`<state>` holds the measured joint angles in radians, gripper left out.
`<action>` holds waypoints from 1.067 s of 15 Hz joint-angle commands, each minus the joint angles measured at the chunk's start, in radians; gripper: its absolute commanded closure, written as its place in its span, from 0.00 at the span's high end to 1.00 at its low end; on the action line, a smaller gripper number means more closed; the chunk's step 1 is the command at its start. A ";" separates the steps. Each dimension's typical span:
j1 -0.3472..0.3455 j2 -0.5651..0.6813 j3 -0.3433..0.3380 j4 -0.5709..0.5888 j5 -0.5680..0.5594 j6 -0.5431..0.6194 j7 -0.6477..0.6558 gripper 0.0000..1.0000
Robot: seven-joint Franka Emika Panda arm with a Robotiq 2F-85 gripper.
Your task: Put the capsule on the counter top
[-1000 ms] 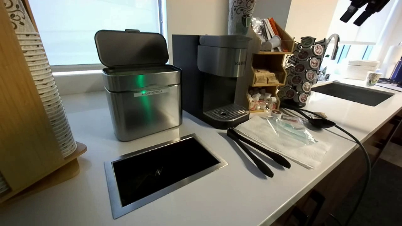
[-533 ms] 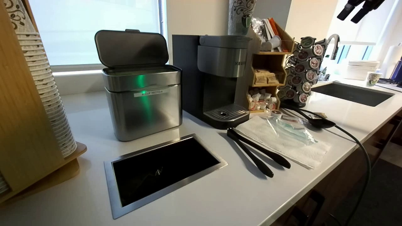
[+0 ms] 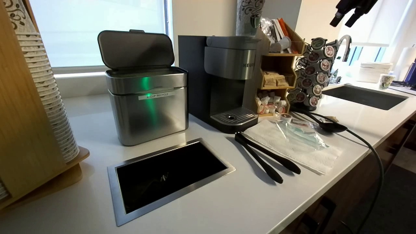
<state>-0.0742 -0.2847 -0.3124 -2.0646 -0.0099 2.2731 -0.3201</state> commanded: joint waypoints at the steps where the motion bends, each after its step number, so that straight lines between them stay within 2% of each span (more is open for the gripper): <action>1: -0.026 0.009 0.023 0.008 0.011 -0.003 -0.008 1.00; 3: -0.024 0.022 0.026 0.013 0.019 0.019 -0.004 1.00; 9: -0.017 0.155 0.057 0.082 0.025 0.199 -0.007 1.00; 16: -0.039 0.328 0.102 0.228 0.033 0.239 0.066 1.00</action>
<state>-0.0871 -0.0307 -0.2354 -1.9158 0.0087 2.4971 -0.2906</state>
